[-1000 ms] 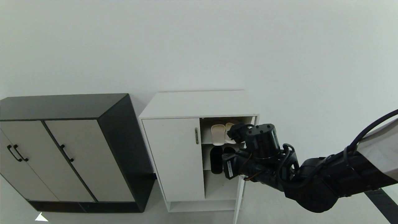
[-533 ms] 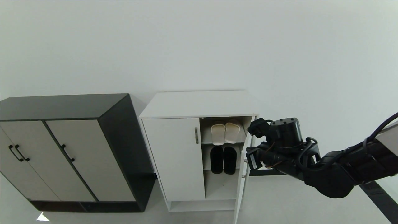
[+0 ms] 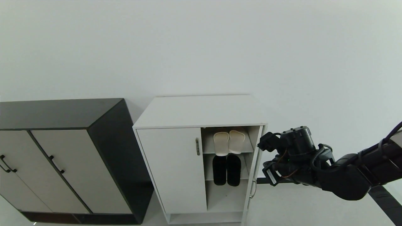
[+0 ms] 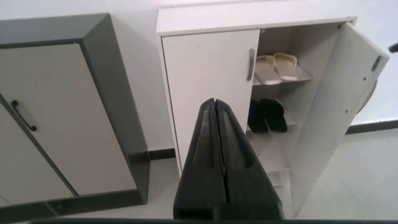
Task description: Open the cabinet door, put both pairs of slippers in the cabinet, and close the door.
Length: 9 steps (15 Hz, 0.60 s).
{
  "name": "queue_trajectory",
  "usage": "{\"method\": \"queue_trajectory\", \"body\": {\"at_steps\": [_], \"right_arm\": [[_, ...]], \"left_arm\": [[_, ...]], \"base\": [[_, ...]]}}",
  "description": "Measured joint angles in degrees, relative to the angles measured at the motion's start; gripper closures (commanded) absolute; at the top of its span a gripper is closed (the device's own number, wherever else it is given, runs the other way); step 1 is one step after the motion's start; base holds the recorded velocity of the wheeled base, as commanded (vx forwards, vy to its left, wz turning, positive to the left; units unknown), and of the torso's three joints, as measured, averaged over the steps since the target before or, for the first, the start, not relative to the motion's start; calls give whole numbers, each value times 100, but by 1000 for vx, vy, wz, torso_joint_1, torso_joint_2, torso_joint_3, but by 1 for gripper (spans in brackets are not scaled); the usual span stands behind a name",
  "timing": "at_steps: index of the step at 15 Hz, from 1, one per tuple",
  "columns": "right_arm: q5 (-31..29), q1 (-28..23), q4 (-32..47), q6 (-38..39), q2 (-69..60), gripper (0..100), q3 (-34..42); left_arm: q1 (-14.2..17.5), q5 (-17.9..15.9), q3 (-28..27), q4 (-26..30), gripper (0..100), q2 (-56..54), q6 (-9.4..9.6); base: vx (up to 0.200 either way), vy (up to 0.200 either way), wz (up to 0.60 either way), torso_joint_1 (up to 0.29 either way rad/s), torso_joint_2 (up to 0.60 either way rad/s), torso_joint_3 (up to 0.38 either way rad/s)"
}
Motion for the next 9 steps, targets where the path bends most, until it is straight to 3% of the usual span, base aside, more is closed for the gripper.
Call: {"method": "queue_trajectory", "body": {"at_steps": [9], "right_arm": [[24, 33, -868, 41, 681, 100, -148]], "left_arm": [[4, -2, 0, -2, 100, 0, -1]], "base": [[0, 0, 0, 0, 0, 0]]}}
